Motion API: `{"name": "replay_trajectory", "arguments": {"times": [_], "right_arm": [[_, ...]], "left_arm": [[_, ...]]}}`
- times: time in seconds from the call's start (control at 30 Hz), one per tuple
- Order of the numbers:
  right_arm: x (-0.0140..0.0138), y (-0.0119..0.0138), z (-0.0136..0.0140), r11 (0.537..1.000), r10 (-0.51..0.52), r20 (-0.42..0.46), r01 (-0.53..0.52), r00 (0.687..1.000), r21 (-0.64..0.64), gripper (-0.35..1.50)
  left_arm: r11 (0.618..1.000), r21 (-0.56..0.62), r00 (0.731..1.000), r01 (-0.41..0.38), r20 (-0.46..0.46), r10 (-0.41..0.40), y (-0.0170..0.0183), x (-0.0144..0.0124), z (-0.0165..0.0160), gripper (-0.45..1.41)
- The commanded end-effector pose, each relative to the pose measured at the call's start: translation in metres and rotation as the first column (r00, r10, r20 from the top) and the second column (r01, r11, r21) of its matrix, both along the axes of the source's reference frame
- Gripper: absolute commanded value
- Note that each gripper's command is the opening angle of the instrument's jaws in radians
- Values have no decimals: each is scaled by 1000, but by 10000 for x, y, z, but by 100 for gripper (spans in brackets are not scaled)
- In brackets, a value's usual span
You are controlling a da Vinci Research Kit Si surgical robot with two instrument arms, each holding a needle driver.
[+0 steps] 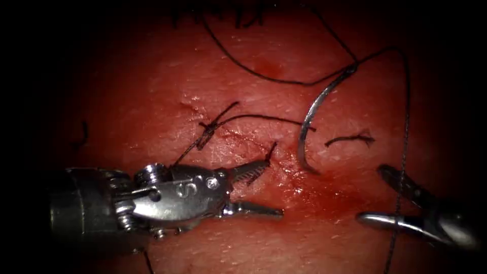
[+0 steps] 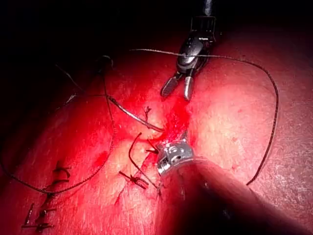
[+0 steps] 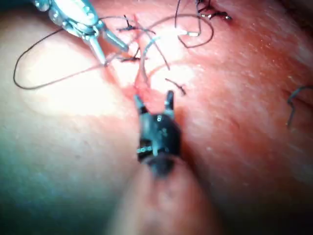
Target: Wound Closure
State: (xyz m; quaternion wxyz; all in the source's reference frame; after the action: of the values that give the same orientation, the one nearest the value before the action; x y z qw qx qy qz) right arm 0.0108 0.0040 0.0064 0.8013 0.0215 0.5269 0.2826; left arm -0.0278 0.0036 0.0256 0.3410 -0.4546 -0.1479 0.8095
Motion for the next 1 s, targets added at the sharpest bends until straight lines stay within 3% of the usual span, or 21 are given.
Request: {"name": "replay_trajectory", "arguments": {"times": [0.03, 0.33, 0.63, 0.77, 1.0], "right_arm": [[5, 3, 1, 1000, -9, 2, 9, 1000, -13, 131], [3, 6, -6, 1000, -1, 15, 1, 1000, -20, 133], [5, 4, -6, 998, 18, 62, -14, 998, -64, 135], [9, 3, -8, 997, 13, 69, -8, 998, -78, 135], [14, 0, -10, 997, 13, 68, -8, 998, -83, 135]], "left_arm": [[1000, 1, 1000, 4, 7, -4, -1, -8, 4, 34], [999, -11, 998, 43, 49, -43, 4, -26, 0, 39], [997, -8, 996, 74, 41, -74, 14, -21, 4, 46], [997, -6, 996, 73, 43, -72, 15, -16, 2, 37], [990, 36, 991, 133, 20, -134, 14, -30, 11, 56]]}}
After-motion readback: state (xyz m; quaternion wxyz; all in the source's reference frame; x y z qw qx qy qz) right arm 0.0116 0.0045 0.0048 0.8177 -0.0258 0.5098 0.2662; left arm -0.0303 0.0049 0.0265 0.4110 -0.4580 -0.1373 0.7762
